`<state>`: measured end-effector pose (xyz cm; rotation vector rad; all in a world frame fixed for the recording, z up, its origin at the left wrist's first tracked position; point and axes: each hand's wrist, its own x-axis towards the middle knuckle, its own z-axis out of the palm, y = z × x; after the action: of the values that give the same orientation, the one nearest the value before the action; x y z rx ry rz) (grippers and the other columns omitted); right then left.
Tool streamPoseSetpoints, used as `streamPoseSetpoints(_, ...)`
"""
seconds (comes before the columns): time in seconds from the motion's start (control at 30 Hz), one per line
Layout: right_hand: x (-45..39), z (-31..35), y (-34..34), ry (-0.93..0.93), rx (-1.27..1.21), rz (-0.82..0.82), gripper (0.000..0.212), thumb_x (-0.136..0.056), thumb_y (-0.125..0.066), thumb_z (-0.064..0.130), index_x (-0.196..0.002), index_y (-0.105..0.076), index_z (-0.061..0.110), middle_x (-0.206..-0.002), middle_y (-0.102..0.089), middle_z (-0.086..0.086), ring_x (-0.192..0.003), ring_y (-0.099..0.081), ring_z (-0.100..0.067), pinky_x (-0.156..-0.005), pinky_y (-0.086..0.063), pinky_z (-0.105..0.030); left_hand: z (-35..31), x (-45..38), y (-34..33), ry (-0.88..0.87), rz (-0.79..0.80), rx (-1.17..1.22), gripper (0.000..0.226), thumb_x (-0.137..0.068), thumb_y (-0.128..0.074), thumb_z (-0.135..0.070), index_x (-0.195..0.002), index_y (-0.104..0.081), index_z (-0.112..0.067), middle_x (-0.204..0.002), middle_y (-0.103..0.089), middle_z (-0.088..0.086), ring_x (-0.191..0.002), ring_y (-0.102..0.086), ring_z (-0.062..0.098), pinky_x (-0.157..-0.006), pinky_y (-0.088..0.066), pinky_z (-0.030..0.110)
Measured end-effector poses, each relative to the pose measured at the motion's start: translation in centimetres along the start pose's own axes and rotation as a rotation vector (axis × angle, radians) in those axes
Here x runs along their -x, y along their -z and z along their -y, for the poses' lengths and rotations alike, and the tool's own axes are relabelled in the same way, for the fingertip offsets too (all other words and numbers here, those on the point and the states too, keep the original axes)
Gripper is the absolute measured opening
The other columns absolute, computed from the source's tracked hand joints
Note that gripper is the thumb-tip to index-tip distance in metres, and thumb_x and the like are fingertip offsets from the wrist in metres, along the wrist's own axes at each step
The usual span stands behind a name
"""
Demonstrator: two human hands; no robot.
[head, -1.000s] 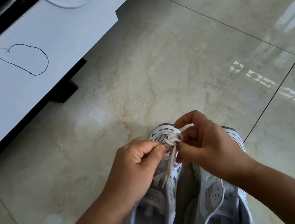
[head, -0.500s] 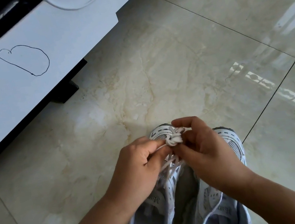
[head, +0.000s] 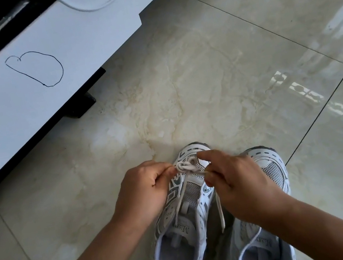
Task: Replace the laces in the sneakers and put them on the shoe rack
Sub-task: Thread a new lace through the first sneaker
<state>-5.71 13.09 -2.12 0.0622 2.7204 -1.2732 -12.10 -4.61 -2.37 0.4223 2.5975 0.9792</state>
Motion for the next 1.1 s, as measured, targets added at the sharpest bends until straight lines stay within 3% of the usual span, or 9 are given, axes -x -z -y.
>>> streamPoseSetpoints(0.2,-0.4,0.9,-0.3,-0.221,-0.265,-0.001,0.034,-0.086,-0.059,0.026,-0.12,-0.053,0.025,-0.07,-0.066,-0.002,-0.053,-0.05,-0.004,-0.056,-0.042,-0.025,-1.2,0.9,-0.1,0.057,0.109,0.229,0.019,-0.082,-0.061,-0.035,-0.089,-0.074,-0.024,-0.076,-0.069,-0.003,-0.072,-0.064,0.012,-0.064,-0.05,0.027)
streamPoseSetpoints(0.3,-0.4,1.3,-0.8,-0.187,-0.277,-0.029,0.04,-0.085,-0.062,0.033,-0.123,-0.05,0.029,-0.069,-0.062,0.01,-0.06,-0.053,0.001,-0.055,-0.038,-0.01,-1.6,1.1,-0.2,0.039,0.134,0.293,0.017,-0.082,-0.06,-0.034,-0.089,-0.074,-0.027,-0.075,-0.068,-0.004,-0.071,-0.063,0.009,-0.06,-0.047,0.018)
streamPoseSetpoints(0.43,0.1,1.0,-0.9,-0.082,-0.149,-0.031,0.037,-0.094,-0.046,0.019,-0.131,-0.047,0.02,-0.09,-0.068,0.0,-0.077,-0.059,-0.014,-0.06,-0.034,-0.015,-0.1,1.1,0.0,0.004,0.051,0.121,0.02,-0.085,-0.062,-0.045,-0.096,-0.072,-0.033,-0.082,-0.071,-0.012,-0.075,-0.065,0.004,-0.065,-0.053,0.028)
streamPoseSetpoints(0.5,0.3,0.9,-1.1,0.042,-0.057,-0.031,0.041,-0.092,-0.04,0.019,-0.132,-0.048,0.017,-0.087,-0.068,-0.003,-0.078,-0.059,-0.019,-0.059,-0.029,-0.015,0.6,1.0,0.0,-0.013,0.015,-0.033,0.032,-0.081,-0.049,-0.058,-0.103,-0.065,-0.04,-0.083,-0.071,-0.016,-0.074,-0.065,0.003,-0.063,-0.053,0.03)
streamPoseSetpoints(0.67,1.1,0.0,-0.8,0.051,0.026,0.036,0.046,-0.085,-0.037,0.021,-0.128,-0.05,0.014,-0.067,-0.056,0.002,-0.053,-0.039,-0.001,-0.049,-0.024,-0.02,3.8,0.1,2.0,0.139,-0.092,-0.278,0.033,-0.086,-0.046,-0.053,-0.09,-0.071,-0.031,-0.072,-0.069,-0.003,-0.07,-0.065,0.025,-0.057,-0.046,0.029)
streamPoseSetpoints(0.83,1.2,-0.9,-0.5,-0.068,0.053,-0.026,0.039,-0.083,-0.04,0.024,-0.117,-0.058,0.016,-0.056,-0.046,0.013,-0.047,-0.037,0.002,-0.048,-0.026,-0.011,4.1,0.2,2.5,0.152,-0.025,-0.163,0.024,-0.089,-0.054,-0.047,-0.087,-0.07,-0.029,-0.07,-0.066,-0.004,-0.066,-0.061,0.017,-0.061,-0.05,0.036)
streamPoseSetpoints(0.93,0.9,-0.5,-0.3,-0.093,0.117,-0.051,0.049,-0.077,-0.042,0.036,-0.12,-0.058,0.02,-0.087,-0.061,0.013,-0.077,-0.053,-0.002,-0.073,-0.048,-0.023,2.8,0.5,2.2,0.125,0.027,-0.024,0.02,-0.085,-0.057,-0.043,-0.082,-0.07,-0.028,-0.061,-0.061,0.002,-0.053,-0.053,0.014,-0.054,-0.042,0.031)
streamPoseSetpoints(1.0,0.8,-0.3,-0.1,-0.08,0.229,-0.079,0.066,-0.073,-0.039,0.051,-0.133,-0.046,0.025,-0.126,-0.053,0.007,-0.116,-0.041,-0.014,-0.1,-0.034,-0.036,1.5,0.5,2.4,0.059,0.08,0.085,0.025,-0.08,-0.055,-0.045,-0.084,-0.072,-0.027,-0.059,-0.059,-0.002,-0.049,-0.047,0.005,-0.051,-0.036,0.022)
streamPoseSetpoints(1.1,0.1,0.9,0.1,0.113,0.228,-0.016,0.071,-0.075,-0.042,0.056,-0.141,-0.026,0.035,-0.146,-0.035,0.011,-0.138,-0.013,-0.013,-0.108,-0.01,-0.042,-0.7,0.4,2.5,-0.066,0.176,0.174,0.019,-0.084,-0.061,-0.04,-0.093,-0.073,-0.028,-0.075,-0.067,-0.016,-0.07,-0.062,-0.001,-0.062,-0.046,0.013)
